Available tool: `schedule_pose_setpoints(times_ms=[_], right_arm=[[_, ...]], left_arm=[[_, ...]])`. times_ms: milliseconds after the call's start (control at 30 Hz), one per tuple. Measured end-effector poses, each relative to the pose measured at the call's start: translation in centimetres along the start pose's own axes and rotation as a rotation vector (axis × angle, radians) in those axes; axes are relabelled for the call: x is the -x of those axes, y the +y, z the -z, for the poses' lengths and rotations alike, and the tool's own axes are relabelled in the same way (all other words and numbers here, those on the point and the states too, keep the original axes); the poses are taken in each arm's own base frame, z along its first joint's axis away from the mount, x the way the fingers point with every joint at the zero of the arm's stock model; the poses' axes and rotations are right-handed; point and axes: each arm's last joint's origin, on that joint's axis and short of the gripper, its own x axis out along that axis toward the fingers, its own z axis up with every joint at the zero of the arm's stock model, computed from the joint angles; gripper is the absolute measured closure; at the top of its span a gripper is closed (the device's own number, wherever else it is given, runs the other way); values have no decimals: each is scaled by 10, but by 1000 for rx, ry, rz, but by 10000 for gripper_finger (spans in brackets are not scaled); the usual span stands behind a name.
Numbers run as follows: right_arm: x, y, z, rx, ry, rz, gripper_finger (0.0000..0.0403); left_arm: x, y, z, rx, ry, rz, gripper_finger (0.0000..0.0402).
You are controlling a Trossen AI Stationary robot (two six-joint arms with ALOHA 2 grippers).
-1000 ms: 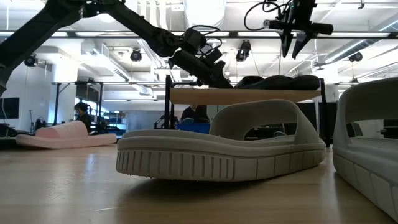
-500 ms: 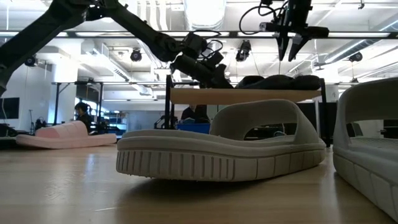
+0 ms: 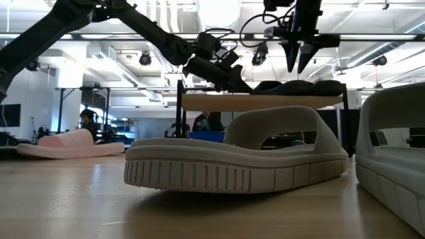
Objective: Pick and place slides into the shelf
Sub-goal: Adjust the pair of black slides on the shelf
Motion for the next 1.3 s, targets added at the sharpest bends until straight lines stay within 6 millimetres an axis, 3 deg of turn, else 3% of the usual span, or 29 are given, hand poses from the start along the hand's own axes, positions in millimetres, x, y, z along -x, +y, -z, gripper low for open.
schedule_pose_setpoints(times_ms=[267,667,1000,1300], right_arm=[[-11,17,13,51,63,12,310],[-31,25,20,96,130,44,391],[-40,31,23,90,128,-31,394],[-38,37,18,90,90,-101,394]], left_arm=[[3,1,9,31,102,-18,401],[6,5,11,40,118,-27,401],[14,11,-16,16,51,-59,401],[16,15,-2,41,163,-144,401]])
